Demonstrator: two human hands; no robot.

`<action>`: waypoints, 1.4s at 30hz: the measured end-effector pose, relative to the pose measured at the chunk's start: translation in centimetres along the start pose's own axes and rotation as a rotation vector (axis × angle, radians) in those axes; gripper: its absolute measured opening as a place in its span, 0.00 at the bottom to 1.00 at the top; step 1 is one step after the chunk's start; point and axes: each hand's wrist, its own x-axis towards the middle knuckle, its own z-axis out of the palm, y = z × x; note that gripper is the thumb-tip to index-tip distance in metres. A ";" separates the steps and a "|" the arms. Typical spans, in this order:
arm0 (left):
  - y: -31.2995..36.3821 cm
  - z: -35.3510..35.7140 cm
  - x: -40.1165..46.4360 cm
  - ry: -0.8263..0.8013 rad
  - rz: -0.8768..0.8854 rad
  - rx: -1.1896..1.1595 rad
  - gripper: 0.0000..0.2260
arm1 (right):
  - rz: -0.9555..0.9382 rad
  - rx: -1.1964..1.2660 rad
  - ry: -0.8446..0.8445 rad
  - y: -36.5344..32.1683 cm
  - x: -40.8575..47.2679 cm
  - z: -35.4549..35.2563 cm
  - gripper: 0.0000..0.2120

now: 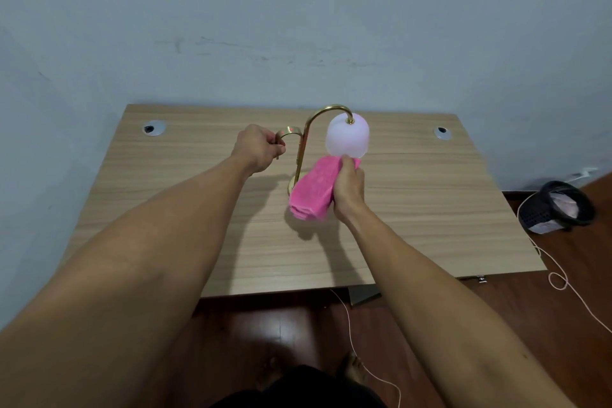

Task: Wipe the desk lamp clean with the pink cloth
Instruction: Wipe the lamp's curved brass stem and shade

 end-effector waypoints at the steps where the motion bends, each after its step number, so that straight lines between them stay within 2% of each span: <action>1: 0.0 0.0 0.0 0.000 0.000 -0.007 0.03 | 0.005 0.058 0.004 -0.9 -0.1 0.5 0.15; 6: 0.1 0.0 -0.1 -0.003 -0.002 -0.001 0.03 | -0.029 0.533 0.091 -7.3 -1.1 3.2 0.11; 8: 0.1 0.0 -0.2 0.005 -0.009 0.008 0.02 | 0.021 0.698 0.101 -8.9 -1.9 4.2 0.10; 9: 0.1 0.0 -0.1 0.013 -0.009 0.017 0.02 | 0.031 0.697 0.073 -9.2 -2.7 4.7 0.11; 11: 0.0 0.1 0.0 0.021 0.004 0.029 0.01 | -0.024 0.537 -0.015 -8.3 -3.9 5.6 0.14; 13: 0.0 0.1 -0.1 0.015 -0.002 0.008 0.01 | -0.182 0.191 -0.060 -5.8 -4.0 5.7 0.21; 15: -0.2 0.2 0.1 0.013 -0.006 -0.001 0.02 | -0.336 -0.140 -0.119 -3.5 -3.8 5.1 0.16; 17: -0.1 0.3 0.0 0.018 0.004 0.017 0.01 | -0.339 -0.317 -0.167 -2.7 -3.7 4.3 0.14; 19: -0.1 0.4 0.1 0.026 0.010 0.026 0.02 | -0.257 -0.383 -0.139 -3.0 -3.3 3.8 0.18; 21: -0.2 0.3 0.2 0.022 0.007 0.017 0.02 | -0.181 -0.298 -0.131 -4.2 -3.2 3.8 0.21; 23: -0.2 0.3 0.2 0.021 0.001 0.011 0.02 | -0.129 -0.033 -0.137 -6.0 -3.4 4.0 0.25; 24: -0.2 0.3 0.3 0.021 -0.001 0.008 0.03 | -0.090 0.128 -0.119 -7.1 -3.5 4.0 0.24; 26: -0.2 0.3 0.3 0.018 -0.001 0.017 0.03 | 0.005 0.440 -0.034 -9.2 -3.5 3.6 0.13; 28: -0.1 0.3 0.3 0.011 -0.002 0.027 0.02 | 0.049 0.618 0.029 -9.9 -3.3 3.3 0.05; 29: -0.1 0.3 0.3 0.007 -0.005 0.021 0.02 | -0.001 0.550 0.036 -9.6 -3.3 3.4 0.07; 32: -0.1 0.2 0.4 0.006 -0.010 0.024 0.02 | -0.208 0.058 -0.031 -6.6 -3.6 3.7 0.20; 33: -0.2 0.2 0.3 0.006 -0.009 0.024 0.02 | -0.231 -0.075 -0.097 -5.7 -3.5 3.6 0.21; 35: -0.3 0.3 0.4 0.005 0.001 0.019 0.02 | -0.171 -0.171 -0.168 -4.5 -2.8 3.2 0.25; 37: -0.3 0.4 0.3 0.008 0.009 0.017 0.02 | -0.005 -0.076 -0.130 -4.3 -2.3 2.5 0.25; 39: -0.3 0.5 0.3 0.007 0.015 0.006 0.01 | 0.083 0.120 -0.028 -4.4 -1.6 1.6 0.19; 42: -0.3 0.4 0.3 0.004 0.013 0.003 0.02 | -0.093 0.329 0.220 -6.1 -2.1 0.5 0.16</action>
